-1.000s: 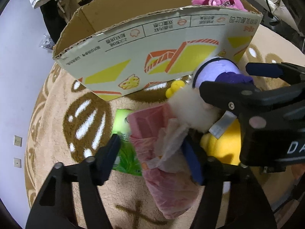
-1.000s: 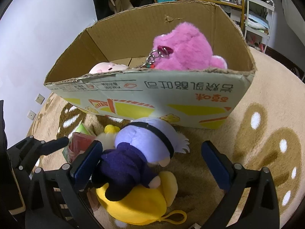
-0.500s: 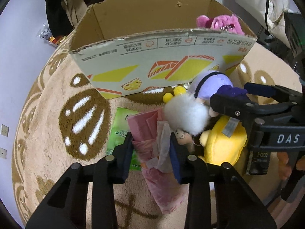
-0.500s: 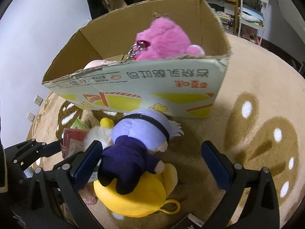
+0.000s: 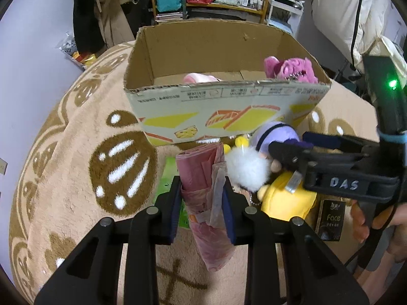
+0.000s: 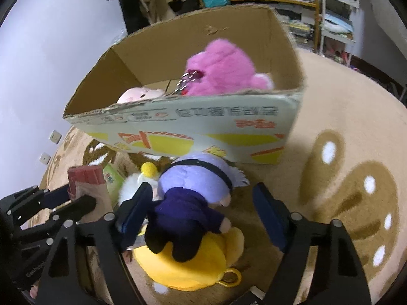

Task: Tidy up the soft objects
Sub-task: 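Grasp the pink packet with the left tool while the right tool grasps the purple-yellow doll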

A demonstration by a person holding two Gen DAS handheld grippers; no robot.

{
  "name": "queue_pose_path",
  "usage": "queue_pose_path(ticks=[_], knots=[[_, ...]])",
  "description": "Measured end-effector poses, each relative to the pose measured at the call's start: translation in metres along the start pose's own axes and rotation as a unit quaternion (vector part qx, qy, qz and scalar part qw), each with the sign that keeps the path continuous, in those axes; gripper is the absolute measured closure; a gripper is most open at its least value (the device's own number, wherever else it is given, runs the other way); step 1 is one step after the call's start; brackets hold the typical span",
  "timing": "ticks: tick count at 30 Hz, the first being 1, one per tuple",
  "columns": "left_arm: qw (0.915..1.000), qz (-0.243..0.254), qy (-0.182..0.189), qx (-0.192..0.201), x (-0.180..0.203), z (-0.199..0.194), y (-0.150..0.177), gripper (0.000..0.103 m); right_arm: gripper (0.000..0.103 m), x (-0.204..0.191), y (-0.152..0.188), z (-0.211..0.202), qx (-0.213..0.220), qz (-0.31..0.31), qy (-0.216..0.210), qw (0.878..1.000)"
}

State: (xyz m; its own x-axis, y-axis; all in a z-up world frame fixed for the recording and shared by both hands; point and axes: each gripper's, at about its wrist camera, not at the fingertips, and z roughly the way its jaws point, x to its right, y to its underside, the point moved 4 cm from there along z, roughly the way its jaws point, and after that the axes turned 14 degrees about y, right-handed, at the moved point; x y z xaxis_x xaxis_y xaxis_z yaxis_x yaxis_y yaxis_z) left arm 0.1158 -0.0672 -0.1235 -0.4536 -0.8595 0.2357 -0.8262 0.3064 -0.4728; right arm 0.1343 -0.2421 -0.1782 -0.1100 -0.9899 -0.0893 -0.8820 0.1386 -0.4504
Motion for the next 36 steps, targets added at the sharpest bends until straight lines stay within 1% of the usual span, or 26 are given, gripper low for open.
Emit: queue_pose_path(ticks=[2,3,4,5,7,10,15,18,22,25,31,36], knots=[[1.0,-0.004,-0.003,0.004,-0.001,0.0,-0.001,0.075,0.019,-0.002,0.0,0.006,-0.009,-0.001,-0.005,1.0],[1.0,-0.004,-0.004,0.006,-0.001,0.0,-0.001,0.075,0.024,-0.003,0.001,0.009,-0.014,-0.003,-0.008,1.0],[0.9999,-0.004,-0.005,0.009,-0.002,-0.001,-0.002,0.075,0.036,-0.005,0.001,0.013,-0.02,-0.005,-0.016,1.0],[0.9999,-0.005,-0.005,0.012,-0.002,-0.002,-0.002,0.075,0.036,-0.007,0.002,0.016,-0.03,-0.006,-0.025,0.999],[0.9998,-0.005,-0.006,0.017,-0.003,-0.004,-0.004,0.076,0.038,-0.008,0.003,0.014,-0.026,-0.009,-0.022,0.999],[0.9996,-0.006,-0.007,0.027,-0.004,-0.008,-0.006,0.076,0.038,-0.006,0.005,0.005,-0.012,-0.009,-0.016,1.0],[0.9987,-0.007,-0.008,0.05,-0.003,-0.02,-0.007,0.076,0.038,-0.001,0.006,-0.013,0.01,0.005,-0.024,1.0],[0.9978,-0.011,-0.008,0.065,-0.004,-0.029,-0.008,0.076,0.038,0.003,0.006,-0.026,0.03,0.015,-0.033,0.999],[0.9956,-0.011,-0.009,0.093,-0.004,-0.044,-0.01,0.076,0.038,0.01,0.005,-0.049,0.07,0.019,-0.024,0.997],[0.9935,-0.008,-0.017,0.112,-0.003,-0.055,-0.011,0.076,0.038,0.012,0.003,-0.067,0.098,0.021,-0.026,0.995],[0.9862,-0.002,-0.031,0.163,-0.001,-0.081,-0.015,0.077,0.038,0.01,0.001,-0.104,0.167,0.018,-0.02,0.986],[0.9777,0.005,-0.047,0.205,0.001,-0.104,-0.021,0.077,0.038,0.012,-0.003,-0.122,0.2,0.019,-0.004,0.98]])
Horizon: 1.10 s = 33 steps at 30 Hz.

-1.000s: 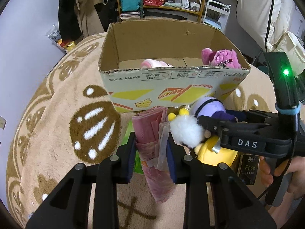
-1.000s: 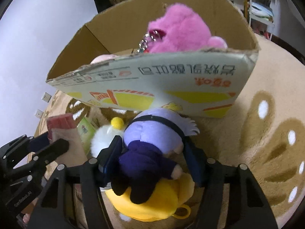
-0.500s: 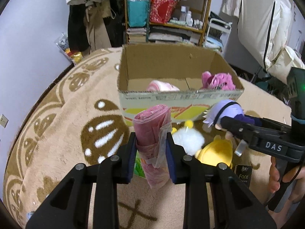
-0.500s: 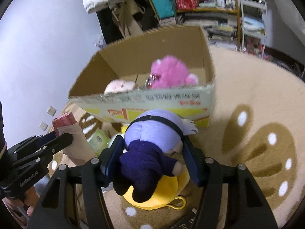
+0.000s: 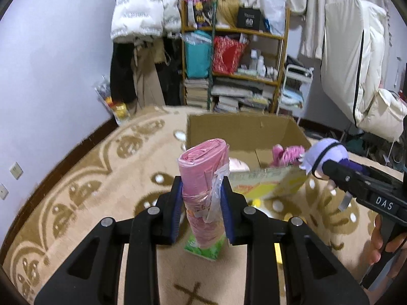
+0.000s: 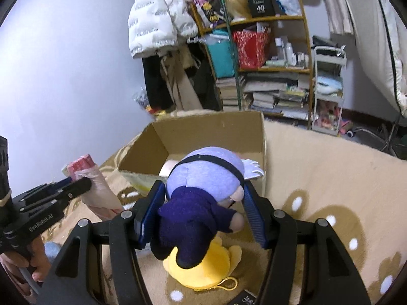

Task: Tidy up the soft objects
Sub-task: 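Grasp the pink packet with the left tool while the right tool grasps the purple-yellow doll, then lift the purple-yellow doll over the box with the right tool while the left tool lowers the packet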

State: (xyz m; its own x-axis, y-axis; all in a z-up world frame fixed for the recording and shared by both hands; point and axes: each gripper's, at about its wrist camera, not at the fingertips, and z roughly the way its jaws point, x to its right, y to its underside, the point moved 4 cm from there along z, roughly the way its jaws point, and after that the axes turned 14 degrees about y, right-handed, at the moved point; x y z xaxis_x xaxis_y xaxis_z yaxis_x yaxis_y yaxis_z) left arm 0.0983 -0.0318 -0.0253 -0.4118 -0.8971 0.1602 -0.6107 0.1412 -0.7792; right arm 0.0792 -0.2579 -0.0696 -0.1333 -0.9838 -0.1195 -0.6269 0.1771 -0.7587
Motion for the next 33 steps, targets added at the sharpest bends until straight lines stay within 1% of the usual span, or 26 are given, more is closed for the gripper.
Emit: queue_pose_path(ticks=[2,8,16,20,23,24,25,28,31,33], knots=[[0.9997,0.005,-0.007,0.022,0.0,-0.008,-0.007,0.077,0.038,0.0,-0.003,-0.002,0.007,-0.003,0.001,1.0],[0.9972,-0.001,-0.006,0.074,-0.002,-0.022,-0.029,0.077,0.038,0.006,-0.014,-0.005,0.028,0.003,0.001,1.0],[0.9918,0.007,-0.001,0.127,-0.002,-0.025,-0.054,0.077,0.038,0.007,-0.03,-0.01,0.06,0.005,0.002,0.998],[0.9898,0.018,0.004,0.142,0.001,-0.021,-0.064,0.077,0.038,0.008,-0.038,-0.006,0.07,0.007,0.004,0.998],[0.9895,0.019,0.004,0.143,0.0,-0.015,-0.067,0.078,0.038,0.009,-0.044,0.0,0.073,0.009,0.003,0.997],[0.9894,0.02,0.004,0.144,-0.001,-0.013,-0.067,0.089,0.038,0.01,-0.043,-0.001,0.073,0.009,0.003,0.997],[0.9903,0.027,0.011,0.136,0.0,-0.009,-0.068,0.103,0.038,0.01,-0.044,0.0,0.074,0.009,0.003,0.997],[0.9939,0.022,0.027,0.105,-0.002,0.005,-0.066,0.103,0.038,0.011,-0.049,0.008,0.071,0.01,0.005,0.997],[0.9954,-0.001,0.027,0.092,-0.009,0.017,-0.059,0.103,0.038,0.012,-0.05,0.019,0.062,0.012,0.003,0.998],[0.9968,-0.017,0.03,0.072,-0.015,0.023,-0.055,0.103,0.038,0.014,-0.048,0.027,0.054,0.011,0.004,0.998]])
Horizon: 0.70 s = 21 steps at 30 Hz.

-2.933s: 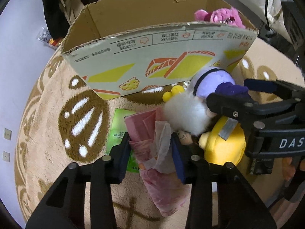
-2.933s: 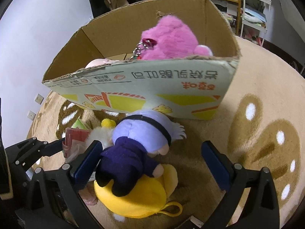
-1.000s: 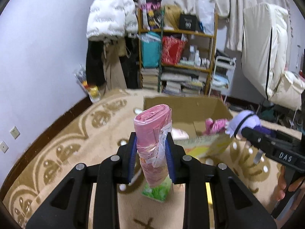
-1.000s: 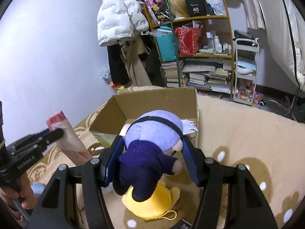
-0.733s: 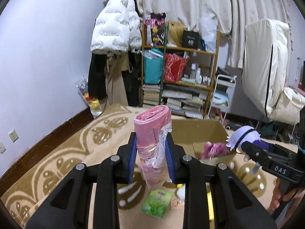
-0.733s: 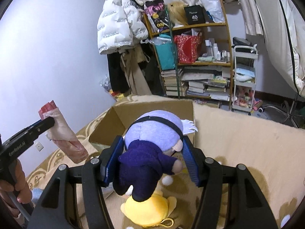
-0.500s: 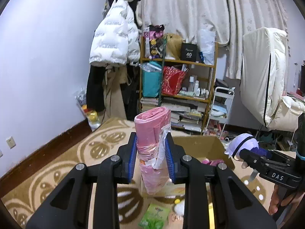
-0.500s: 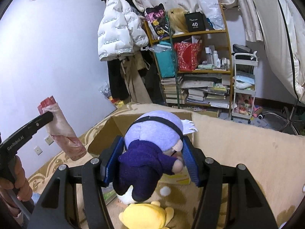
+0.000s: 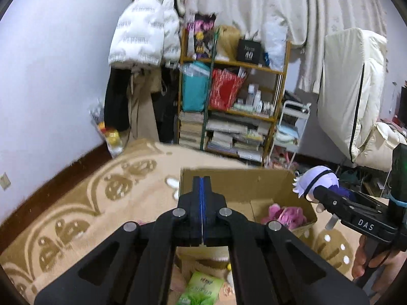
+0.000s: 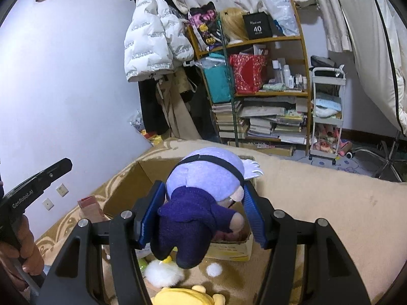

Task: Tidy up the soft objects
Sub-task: 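Lift the purple-yellow doll over the box with the right tool while the left tool lowers the packet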

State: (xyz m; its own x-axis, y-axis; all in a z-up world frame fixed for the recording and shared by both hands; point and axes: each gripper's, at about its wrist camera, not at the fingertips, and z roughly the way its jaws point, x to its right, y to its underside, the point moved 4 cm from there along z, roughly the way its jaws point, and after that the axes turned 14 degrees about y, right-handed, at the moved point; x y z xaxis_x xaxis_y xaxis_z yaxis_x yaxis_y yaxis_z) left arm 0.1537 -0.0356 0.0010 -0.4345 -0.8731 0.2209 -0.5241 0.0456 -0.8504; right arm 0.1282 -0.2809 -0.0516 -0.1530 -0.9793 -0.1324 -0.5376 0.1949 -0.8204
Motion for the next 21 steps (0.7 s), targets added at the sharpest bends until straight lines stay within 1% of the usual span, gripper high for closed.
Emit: queue_pose_path(ticks=[1,3,5,6,8,9,10,11,13,14,15,16,19,20,21], knots=[[0.9999,-0.008,-0.001,-0.009,-0.003,0.002,0.003,0.102,0.038,0.001,0.001,0.004,-0.005,0.0,0.0,1.0],[0.9993,-0.019,-0.015,-0.029,-0.009,0.004,0.01,0.099,0.038,0.003,0.003,0.009,-0.012,0.001,-0.002,1.0],[0.9974,-0.032,-0.037,-0.052,-0.016,0.006,0.019,0.093,0.038,0.003,0.004,0.013,-0.016,-0.001,-0.003,1.0],[0.9959,-0.042,-0.049,-0.063,-0.022,0.007,0.024,0.091,0.038,0.003,0.004,0.014,-0.017,-0.001,-0.004,1.0],[0.9921,-0.07,-0.059,-0.085,-0.034,0.01,0.034,0.088,0.038,0.003,0.004,0.014,-0.018,-0.001,-0.006,1.0],[0.9893,-0.085,-0.068,-0.097,-0.042,0.011,0.039,0.085,0.038,0.004,0.004,0.014,-0.018,-0.001,-0.006,1.0],[0.9852,-0.1,-0.077,-0.115,-0.05,0.015,0.045,0.079,0.038,0.003,0.004,0.014,-0.019,-0.001,-0.007,1.0],[0.9826,-0.11,-0.081,-0.126,-0.055,0.019,0.05,0.077,0.038,0.004,0.004,0.014,-0.02,-0.001,-0.008,1.0],[0.976,-0.131,-0.091,-0.149,-0.065,0.026,0.061,0.065,0.038,0.004,0.005,0.013,-0.021,-0.003,-0.009,1.0],[0.9724,-0.139,-0.097,-0.16,-0.071,0.03,0.067,0.063,0.038,0.003,0.005,0.013,-0.021,-0.003,-0.01,1.0],[0.9687,-0.147,-0.102,-0.172,-0.075,0.034,0.073,0.057,0.038,0.003,0.005,0.013,-0.021,-0.004,-0.011,1.0],[0.9654,-0.155,-0.104,-0.182,-0.08,0.038,0.078,0.051,0.038,0.002,0.005,0.014,-0.022,-0.004,-0.011,1.0],[0.9565,-0.179,-0.108,-0.204,-0.091,0.052,0.09,0.039,0.038,0.002,0.005,0.014,-0.022,-0.005,-0.01,1.0],[0.9531,-0.182,-0.117,-0.212,-0.095,0.057,0.095,0.037,0.038,0.002,0.005,0.014,-0.022,-0.005,-0.01,1.0],[0.9515,-0.183,-0.12,-0.216,-0.097,0.06,0.098,0.035,0.038,0.002,0.005,0.014,-0.022,-0.004,-0.01,1.0]])
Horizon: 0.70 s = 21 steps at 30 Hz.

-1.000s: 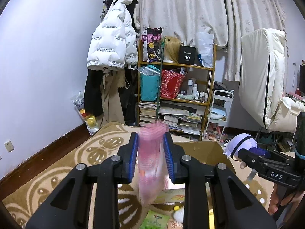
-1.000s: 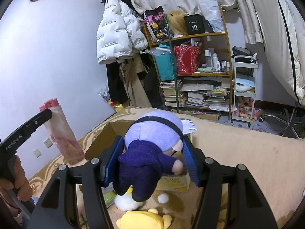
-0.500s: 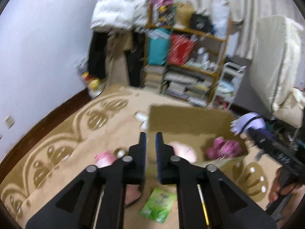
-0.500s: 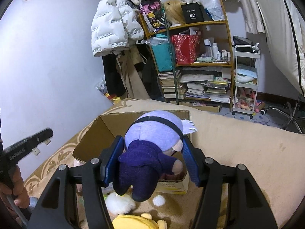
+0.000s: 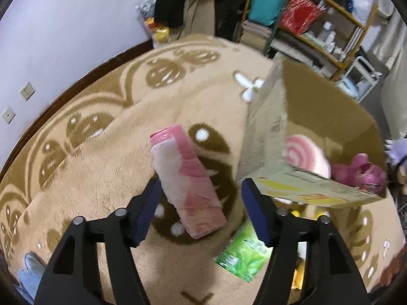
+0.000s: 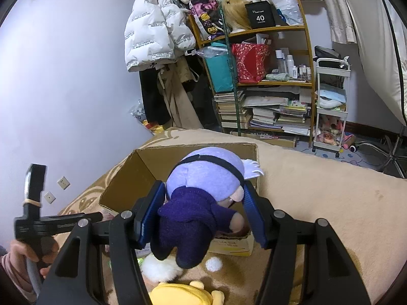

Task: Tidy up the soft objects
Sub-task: 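Lift the purple-yellow doll over the box with the right tool while the left tool lowers the packet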

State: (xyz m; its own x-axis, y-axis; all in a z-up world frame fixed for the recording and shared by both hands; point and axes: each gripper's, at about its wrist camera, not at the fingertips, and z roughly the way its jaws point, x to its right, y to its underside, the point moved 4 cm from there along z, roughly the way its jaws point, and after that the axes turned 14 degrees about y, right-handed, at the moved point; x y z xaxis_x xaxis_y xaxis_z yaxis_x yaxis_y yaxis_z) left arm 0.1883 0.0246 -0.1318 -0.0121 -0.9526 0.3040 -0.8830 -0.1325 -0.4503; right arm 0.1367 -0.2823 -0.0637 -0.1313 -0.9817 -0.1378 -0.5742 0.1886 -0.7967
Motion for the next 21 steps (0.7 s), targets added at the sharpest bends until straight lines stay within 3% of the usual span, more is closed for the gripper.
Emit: queue_pose_path(ticks=[11,16,17,19,21], knots=[[0.9973,-0.036,-0.037,-0.052,-0.024,0.049,0.012,0.034,0.038,0.008,0.002,0.002,-0.002,0.014,-0.006,1.0],[0.9962,-0.05,-0.031,-0.063,-0.031,0.065,0.016,0.035,0.038,0.011,0.001,0.003,0.002,0.017,-0.01,1.0],[0.9964,-0.047,-0.033,-0.062,-0.031,0.066,0.017,0.037,0.038,0.011,0.002,0.004,0.002,0.018,-0.011,1.0],[0.9966,-0.042,-0.039,-0.06,-0.029,0.066,0.018,0.056,0.038,0.012,0.002,0.004,0.002,0.019,-0.011,1.0],[0.9969,-0.039,-0.041,-0.055,-0.029,0.064,0.019,0.061,0.038,0.011,0.001,0.004,0.001,0.02,-0.012,1.0]])
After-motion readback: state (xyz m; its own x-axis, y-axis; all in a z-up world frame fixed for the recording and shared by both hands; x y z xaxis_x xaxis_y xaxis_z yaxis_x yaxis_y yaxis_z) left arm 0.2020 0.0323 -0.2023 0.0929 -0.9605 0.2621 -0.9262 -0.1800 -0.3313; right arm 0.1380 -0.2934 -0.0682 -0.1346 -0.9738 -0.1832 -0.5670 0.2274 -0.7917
